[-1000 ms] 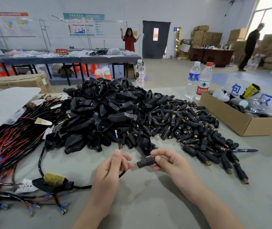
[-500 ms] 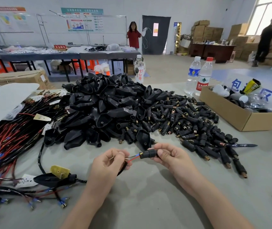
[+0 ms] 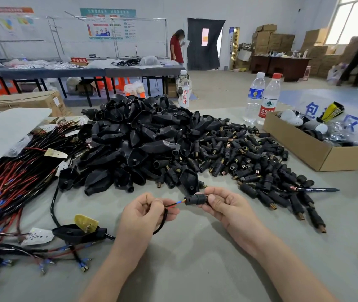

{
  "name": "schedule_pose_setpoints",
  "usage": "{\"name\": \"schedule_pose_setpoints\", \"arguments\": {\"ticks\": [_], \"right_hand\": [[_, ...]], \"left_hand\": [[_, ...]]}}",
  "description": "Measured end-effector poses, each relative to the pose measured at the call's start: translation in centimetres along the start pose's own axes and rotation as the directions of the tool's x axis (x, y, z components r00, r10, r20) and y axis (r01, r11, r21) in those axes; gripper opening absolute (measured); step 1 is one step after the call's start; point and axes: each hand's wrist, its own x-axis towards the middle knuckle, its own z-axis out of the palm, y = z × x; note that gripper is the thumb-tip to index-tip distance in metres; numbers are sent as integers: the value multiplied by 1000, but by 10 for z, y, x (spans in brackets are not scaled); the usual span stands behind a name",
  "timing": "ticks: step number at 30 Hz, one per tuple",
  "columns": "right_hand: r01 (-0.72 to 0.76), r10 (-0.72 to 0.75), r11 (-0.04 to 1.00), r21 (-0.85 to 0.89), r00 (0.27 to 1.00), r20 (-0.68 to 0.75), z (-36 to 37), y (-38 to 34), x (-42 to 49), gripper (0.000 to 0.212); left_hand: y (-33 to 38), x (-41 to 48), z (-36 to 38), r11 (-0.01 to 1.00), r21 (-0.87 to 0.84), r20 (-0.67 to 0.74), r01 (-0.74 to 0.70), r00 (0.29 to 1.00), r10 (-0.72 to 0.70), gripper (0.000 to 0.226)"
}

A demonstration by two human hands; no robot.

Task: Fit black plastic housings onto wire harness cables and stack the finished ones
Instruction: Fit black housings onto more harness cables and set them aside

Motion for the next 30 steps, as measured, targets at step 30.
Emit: {"name": "schedule_pose_setpoints", "arguments": {"ticks": [30], "right_hand": [[45,-44,998,-46,999,14,7,-5,-5,17]], "left_hand": [[-7,3,2,999,35,-58,-39,997,41,20]]}}
